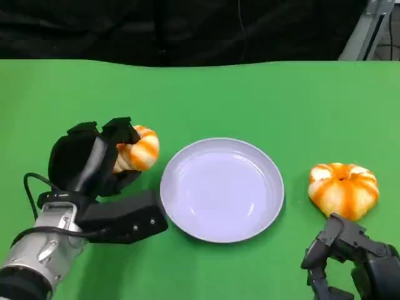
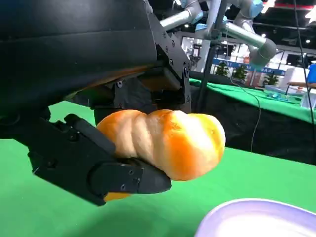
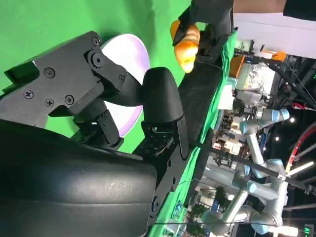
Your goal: Grasp the bread from the table and place it into the plate.
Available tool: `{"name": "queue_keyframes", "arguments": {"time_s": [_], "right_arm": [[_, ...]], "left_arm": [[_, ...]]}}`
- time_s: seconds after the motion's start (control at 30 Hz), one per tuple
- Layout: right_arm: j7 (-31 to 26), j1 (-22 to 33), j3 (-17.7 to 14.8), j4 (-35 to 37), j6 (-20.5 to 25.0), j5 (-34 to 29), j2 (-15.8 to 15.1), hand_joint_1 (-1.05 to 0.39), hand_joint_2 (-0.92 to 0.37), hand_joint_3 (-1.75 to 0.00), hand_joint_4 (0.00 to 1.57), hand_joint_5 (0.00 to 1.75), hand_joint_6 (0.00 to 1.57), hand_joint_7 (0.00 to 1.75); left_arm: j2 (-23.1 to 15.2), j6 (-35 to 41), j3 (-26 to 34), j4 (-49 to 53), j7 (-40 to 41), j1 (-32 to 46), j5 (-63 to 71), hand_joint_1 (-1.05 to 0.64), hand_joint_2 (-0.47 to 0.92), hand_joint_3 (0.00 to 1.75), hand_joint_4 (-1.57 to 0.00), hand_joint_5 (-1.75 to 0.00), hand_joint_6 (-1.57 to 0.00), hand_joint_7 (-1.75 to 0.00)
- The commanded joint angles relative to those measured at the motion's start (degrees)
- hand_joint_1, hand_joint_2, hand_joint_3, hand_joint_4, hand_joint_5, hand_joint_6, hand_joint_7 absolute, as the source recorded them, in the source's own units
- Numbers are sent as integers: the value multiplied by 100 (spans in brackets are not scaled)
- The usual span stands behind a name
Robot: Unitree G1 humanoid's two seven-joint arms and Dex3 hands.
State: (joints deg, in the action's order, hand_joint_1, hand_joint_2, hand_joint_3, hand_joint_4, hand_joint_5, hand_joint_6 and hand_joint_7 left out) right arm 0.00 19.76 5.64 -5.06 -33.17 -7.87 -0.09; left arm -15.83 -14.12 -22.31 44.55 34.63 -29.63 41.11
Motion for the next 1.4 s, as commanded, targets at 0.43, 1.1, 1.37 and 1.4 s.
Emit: {"name": "queue_keyframes", "arguments": {"time_s": [0.43,1.1,1.37,1.4], "right_arm": [[-16,-11,-39,-2,21,40,-41,-15,-53,-115,81,175,73,158],[-204,-22,36,-17,-9,-158,44,-17,-54,-114,81,175,74,157],[-254,-34,30,10,-59,-200,47,-17,-53,-114,82,175,74,157],[-257,-35,31,10,-59,-201,46,-17,-53,-114,82,175,74,157]], "left_arm": [[171,-183,-154,-1130,-416,98,76,-7,50,100,-78,-175,-82,-148],[963,-786,-910,30,-828,-371,253,-4,90,24,-69,-172,-81,-131],[1005,-1036,-995,504,-796,-553,249,-7,91,27,-71,-149,-86,-105],[1006,-1045,-996,517,-791,-559,249,-7,91,27,-71,-149,-86,-105]]}}
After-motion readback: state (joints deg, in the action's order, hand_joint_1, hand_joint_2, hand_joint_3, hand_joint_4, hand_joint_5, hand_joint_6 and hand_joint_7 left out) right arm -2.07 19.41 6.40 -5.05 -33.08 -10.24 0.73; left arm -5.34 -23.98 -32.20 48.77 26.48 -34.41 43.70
